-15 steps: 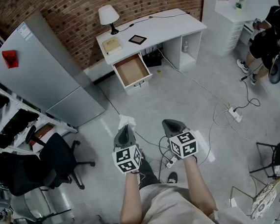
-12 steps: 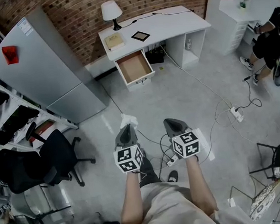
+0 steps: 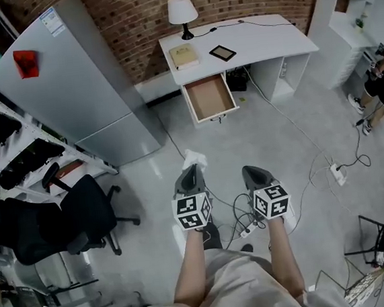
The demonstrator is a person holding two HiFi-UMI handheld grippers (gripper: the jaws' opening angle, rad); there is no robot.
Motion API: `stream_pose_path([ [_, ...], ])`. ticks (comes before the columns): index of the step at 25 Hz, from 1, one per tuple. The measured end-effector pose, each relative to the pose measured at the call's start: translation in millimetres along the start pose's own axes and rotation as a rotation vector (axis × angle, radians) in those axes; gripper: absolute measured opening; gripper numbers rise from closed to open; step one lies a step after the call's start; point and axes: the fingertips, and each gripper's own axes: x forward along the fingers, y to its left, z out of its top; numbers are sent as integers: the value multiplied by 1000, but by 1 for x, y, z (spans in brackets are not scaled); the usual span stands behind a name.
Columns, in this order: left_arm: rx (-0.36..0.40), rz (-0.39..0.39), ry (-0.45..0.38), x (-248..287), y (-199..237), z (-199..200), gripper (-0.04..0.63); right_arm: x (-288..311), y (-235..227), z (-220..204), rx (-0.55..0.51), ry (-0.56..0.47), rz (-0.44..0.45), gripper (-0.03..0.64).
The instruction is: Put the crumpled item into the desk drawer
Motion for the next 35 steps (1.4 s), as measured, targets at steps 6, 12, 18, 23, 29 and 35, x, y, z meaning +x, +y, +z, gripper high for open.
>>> stream_pose_path([
  [6, -4, -50, 18, 58, 53, 18, 17, 61, 7, 34, 129, -82, 66, 26],
  [12, -2, -85, 38, 106, 112, 28, 17, 130, 12, 42, 191, -68, 41, 25],
  [18, -45, -130, 89, 141, 161, 17, 17, 176, 28, 48, 256, -89, -4, 25],
  [23, -76, -167, 99, 154, 169, 13, 17, 180, 19, 54, 230, -80, -56, 25],
  [29, -88, -164, 54, 154, 196, 39, 17, 187, 11, 74, 219, -85, -96, 25],
  [35, -126, -96, 33, 157, 238, 46, 17, 217, 15, 79, 230, -93, -57, 25],
])
